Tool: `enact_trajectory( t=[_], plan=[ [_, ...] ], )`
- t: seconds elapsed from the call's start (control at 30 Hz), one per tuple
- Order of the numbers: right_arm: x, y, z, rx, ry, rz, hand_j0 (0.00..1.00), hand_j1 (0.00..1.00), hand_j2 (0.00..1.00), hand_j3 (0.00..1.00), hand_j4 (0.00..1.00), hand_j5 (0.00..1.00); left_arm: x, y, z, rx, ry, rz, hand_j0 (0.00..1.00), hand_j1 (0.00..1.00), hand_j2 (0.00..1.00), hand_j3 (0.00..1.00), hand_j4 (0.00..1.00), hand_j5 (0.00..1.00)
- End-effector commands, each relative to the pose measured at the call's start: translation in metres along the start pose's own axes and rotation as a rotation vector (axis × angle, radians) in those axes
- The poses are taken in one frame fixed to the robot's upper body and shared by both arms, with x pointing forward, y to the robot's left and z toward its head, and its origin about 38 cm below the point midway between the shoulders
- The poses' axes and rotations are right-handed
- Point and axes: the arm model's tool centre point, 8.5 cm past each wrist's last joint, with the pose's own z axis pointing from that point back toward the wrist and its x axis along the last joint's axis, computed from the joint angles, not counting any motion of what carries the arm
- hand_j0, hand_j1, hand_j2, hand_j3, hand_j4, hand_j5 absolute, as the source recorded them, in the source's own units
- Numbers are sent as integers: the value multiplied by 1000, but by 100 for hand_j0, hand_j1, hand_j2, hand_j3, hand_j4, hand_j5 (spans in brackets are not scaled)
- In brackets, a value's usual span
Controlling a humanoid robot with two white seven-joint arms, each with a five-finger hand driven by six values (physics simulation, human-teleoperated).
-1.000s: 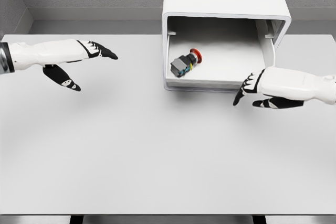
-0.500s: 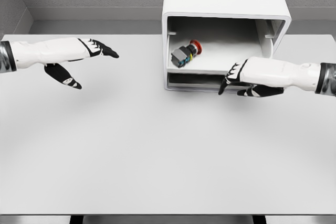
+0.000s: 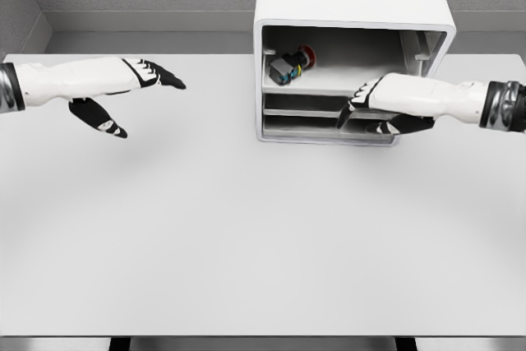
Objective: Slide open multi-storey tabletop storage cabinets and put open load switch and slide close multi-storey tabletop storage cabinets
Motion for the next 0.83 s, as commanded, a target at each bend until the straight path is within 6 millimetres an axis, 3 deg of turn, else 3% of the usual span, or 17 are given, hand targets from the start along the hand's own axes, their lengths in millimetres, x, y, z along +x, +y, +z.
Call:
enact_trajectory(
  t=[0.0, 0.2, 0.3, 0.33, 0.37, 0.47, 0.5, 0.8],
  plan=[
    [-3, 3, -2, 1, 3, -19, 64, 64, 64, 64, 64, 64, 0, 1, 1, 4, 0, 5, 100, 100, 100, 100, 100, 100],
    [1, 3, -5, 9, -7, -7, 64, 64, 64, 64, 64, 64, 1, 1, 0, 5, -2, 3, 100, 100, 100, 100, 100, 100],
    [28, 12, 1, 47, -60, 40, 73, 73, 73, 73, 73, 73, 1, 1, 0, 4, -4, 4, 100, 100, 100, 100, 100, 100],
    [32, 11, 13, 56, -48, 58, 91, 91, 91, 91, 91, 91, 1, 1, 0, 5, -3, 2, 100, 100, 100, 100, 100, 100],
    [33, 12, 33, 58, -18, 69, 100, 100, 100, 100, 100, 100, 1, 1, 0, 5, -3, 2, 100, 100, 100, 100, 100, 100],
    [16, 33, 113, -3, 163, -11, 100, 100, 100, 100, 100, 100, 1, 1, 0, 4, -4, 4, 100, 100, 100, 100, 100, 100],
    [16, 39, 119, -8, 176, -30, 100, 100, 100, 100, 100, 100, 1, 1, 0, 5, -4, 2, 100, 100, 100, 100, 100, 100],
    [22, 43, 113, 1, 150, -32, 100, 100, 100, 100, 100, 100, 3, 0, 1, 0, -6, -1, 100, 100, 100, 100, 100, 100]
  ],
)
